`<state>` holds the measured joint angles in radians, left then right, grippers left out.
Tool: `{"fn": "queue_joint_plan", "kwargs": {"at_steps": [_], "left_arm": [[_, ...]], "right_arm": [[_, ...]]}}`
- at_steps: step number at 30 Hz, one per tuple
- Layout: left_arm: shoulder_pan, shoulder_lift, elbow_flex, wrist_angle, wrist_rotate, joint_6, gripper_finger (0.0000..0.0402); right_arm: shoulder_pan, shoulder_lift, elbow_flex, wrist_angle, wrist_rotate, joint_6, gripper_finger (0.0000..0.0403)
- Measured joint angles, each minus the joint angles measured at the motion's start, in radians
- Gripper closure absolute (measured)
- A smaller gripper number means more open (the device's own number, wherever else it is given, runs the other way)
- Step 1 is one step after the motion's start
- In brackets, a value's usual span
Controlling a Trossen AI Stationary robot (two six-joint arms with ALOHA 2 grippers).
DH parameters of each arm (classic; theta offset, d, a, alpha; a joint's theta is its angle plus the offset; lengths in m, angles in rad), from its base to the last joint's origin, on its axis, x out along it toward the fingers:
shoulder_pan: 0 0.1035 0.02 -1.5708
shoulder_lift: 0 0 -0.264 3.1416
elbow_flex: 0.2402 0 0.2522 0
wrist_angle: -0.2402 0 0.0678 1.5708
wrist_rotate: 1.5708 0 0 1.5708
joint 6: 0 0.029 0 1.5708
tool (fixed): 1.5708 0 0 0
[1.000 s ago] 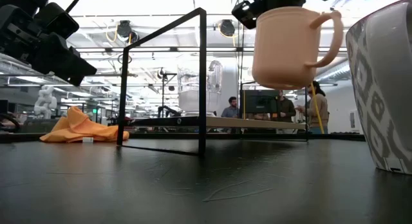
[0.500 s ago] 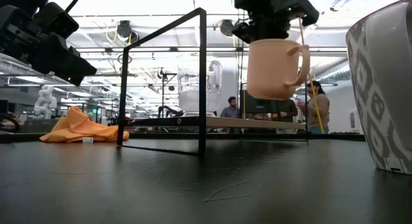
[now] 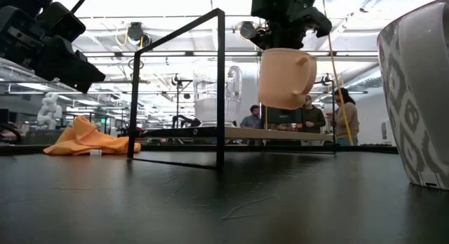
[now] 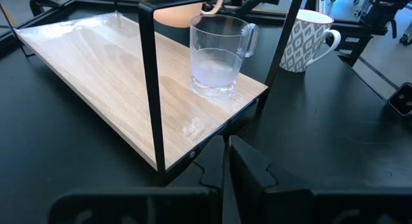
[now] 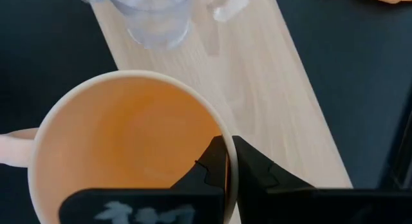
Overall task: Stack small to large cups/mugs on shelf
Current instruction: Put the orange mug on the shelf
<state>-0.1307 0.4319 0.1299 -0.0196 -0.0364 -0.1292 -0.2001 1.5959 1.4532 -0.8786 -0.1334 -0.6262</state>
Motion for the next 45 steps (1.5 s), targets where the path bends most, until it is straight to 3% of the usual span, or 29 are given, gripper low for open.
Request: {"fn": "queue_joint_plan", "kwargs": {"at_steps": [14, 45], "left_arm": [[0.0, 0.0, 0.0, 0.002, -0.017, -0.001, 0.0376], [0.0, 0.002, 0.0, 0.009, -0.018, 0.0, 0.0376]], "right_arm": [[-0.085, 0.0, 0.0, 0.015, 0.0, 0.033, 0.0401], [-0.088, 0.058, 0.032, 0.01, -0.003, 0.076, 0.0401]]}}
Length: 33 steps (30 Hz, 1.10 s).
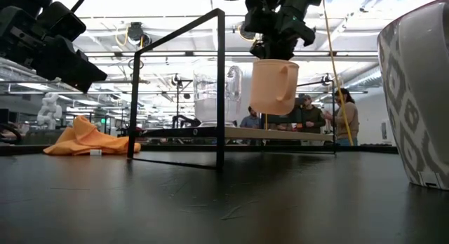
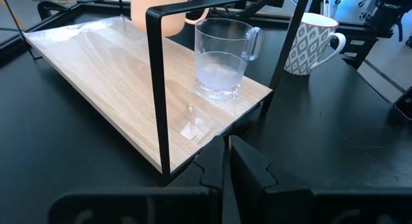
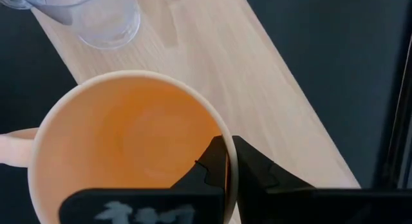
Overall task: Stack small to large cups/mugs on shelf
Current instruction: Put the orange mug on the shelf
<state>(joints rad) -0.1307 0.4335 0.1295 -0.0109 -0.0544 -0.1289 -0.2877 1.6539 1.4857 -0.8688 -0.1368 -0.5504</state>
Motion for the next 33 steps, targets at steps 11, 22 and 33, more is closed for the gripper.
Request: {"fn": "queue_joint_plan", "kwargs": {"at_steps": [11, 22, 33], "left_arm": [[0.0, 0.0, 0.0, 0.0, 0.0, -0.001, 0.0376], [0.0, 0.0, 0.0, -0.001, 0.0, -0.002, 0.0376], [0.0, 0.0, 0.0, -0.002, 0.0, -0.002, 0.0376]], "right_arm": [[0.002, 0.0, 0.0, 0.004, -0.03, 0.008, 0.0401], [0.002, 0.03, 0.0, 0.004, -0.032, 0.002, 0.0401], [0.002, 0.034, 0.0, 0.021, -0.032, 0.007, 0.0401]]}}
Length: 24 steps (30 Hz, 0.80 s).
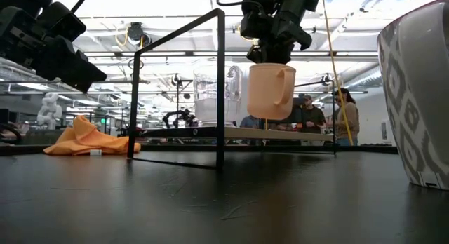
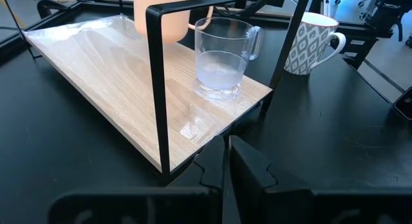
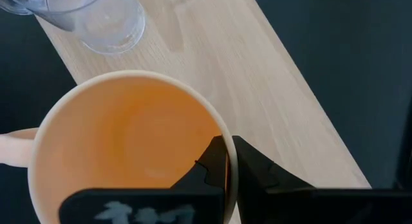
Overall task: Stack small to large cups/mugs on shelf
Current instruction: Put the orange mug on the shelf
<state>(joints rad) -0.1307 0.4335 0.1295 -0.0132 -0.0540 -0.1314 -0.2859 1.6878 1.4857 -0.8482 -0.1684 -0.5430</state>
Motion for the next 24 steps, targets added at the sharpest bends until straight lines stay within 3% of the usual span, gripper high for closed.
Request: {"fn": "queue_joint_plan", "kwargs": {"at_steps": [24], "left_arm": [[0.0, 0.0, 0.0, -0.006, 0.001, 0.002, 0.0376]], "right_arm": [[0.011, 0.0, -0.023, 0.006, -0.019, -0.049, 0.0401]]}}
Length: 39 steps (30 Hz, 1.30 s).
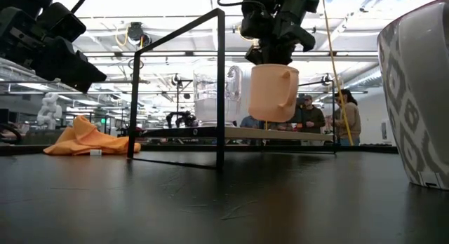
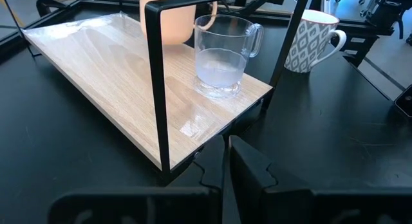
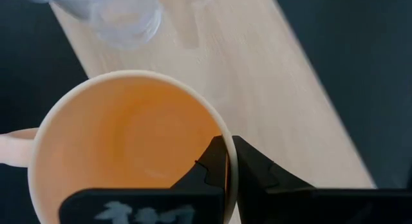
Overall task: Stack small to large cups/mugs on shelf
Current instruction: Put the orange mug on the shelf
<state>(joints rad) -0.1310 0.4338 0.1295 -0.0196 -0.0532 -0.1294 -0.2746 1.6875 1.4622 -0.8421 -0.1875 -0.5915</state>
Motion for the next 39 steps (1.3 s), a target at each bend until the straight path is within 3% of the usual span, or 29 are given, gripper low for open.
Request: {"fn": "queue_joint_plan", "kwargs": {"at_steps": [39], "left_arm": [[0.0, 0.0, 0.0, 0.001, 0.0, 0.019, 0.0376]], "right_arm": [[0.001, -0.002, -0.081, 0.089, -0.023, -0.146, 0.0401]]}}
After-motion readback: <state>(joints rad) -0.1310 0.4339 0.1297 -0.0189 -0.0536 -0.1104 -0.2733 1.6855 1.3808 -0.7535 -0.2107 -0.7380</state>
